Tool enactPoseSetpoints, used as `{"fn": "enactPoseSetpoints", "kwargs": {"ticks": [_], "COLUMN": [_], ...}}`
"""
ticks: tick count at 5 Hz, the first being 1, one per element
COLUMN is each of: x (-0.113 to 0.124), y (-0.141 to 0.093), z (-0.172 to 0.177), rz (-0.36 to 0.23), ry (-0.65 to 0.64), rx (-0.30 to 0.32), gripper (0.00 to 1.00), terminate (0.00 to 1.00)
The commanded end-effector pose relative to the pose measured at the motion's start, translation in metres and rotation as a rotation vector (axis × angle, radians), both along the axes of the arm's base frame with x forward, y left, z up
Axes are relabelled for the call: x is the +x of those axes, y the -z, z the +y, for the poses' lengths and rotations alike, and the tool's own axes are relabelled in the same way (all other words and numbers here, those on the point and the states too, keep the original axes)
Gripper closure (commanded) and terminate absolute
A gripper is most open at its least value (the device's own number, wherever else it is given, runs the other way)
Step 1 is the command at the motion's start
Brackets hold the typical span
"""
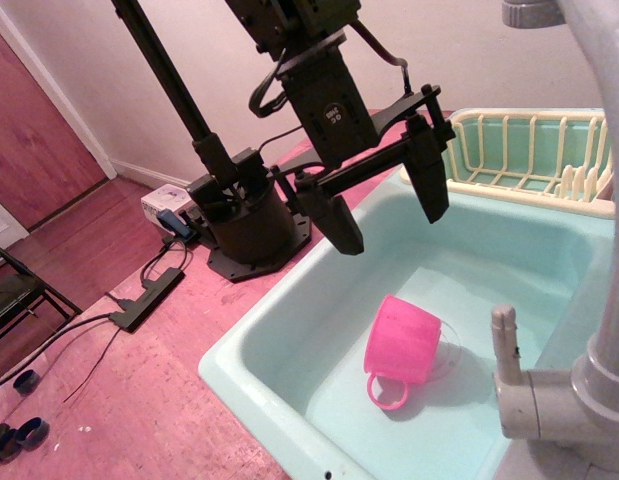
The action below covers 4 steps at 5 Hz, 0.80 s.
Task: Flip cup upright
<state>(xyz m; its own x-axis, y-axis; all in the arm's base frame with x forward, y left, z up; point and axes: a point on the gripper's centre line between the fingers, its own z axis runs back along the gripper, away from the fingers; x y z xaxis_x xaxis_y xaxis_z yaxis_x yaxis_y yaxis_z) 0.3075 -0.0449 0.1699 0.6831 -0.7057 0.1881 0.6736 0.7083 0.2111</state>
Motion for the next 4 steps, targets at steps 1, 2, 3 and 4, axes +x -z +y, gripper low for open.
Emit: {"fn": "enactPoseSetpoints", "kwargs": {"ticks": [1, 2, 3, 4], "x": [0.0, 0.003, 0.005, 0.006], "y": [0.0, 0.007, 0.016, 0.027], "z": [0.0, -0.001, -0.005, -0.008], "rz": [0.0, -0.014, -0.013, -0.011], "ry": [0.0, 0.018, 0.044, 0.062], "rx": [0.0, 0.02, 0.017, 0.004], "gripper": [0.0, 0.0, 0.0, 0.0], "terminate": [0.0, 0.0, 0.0, 0.0]}}
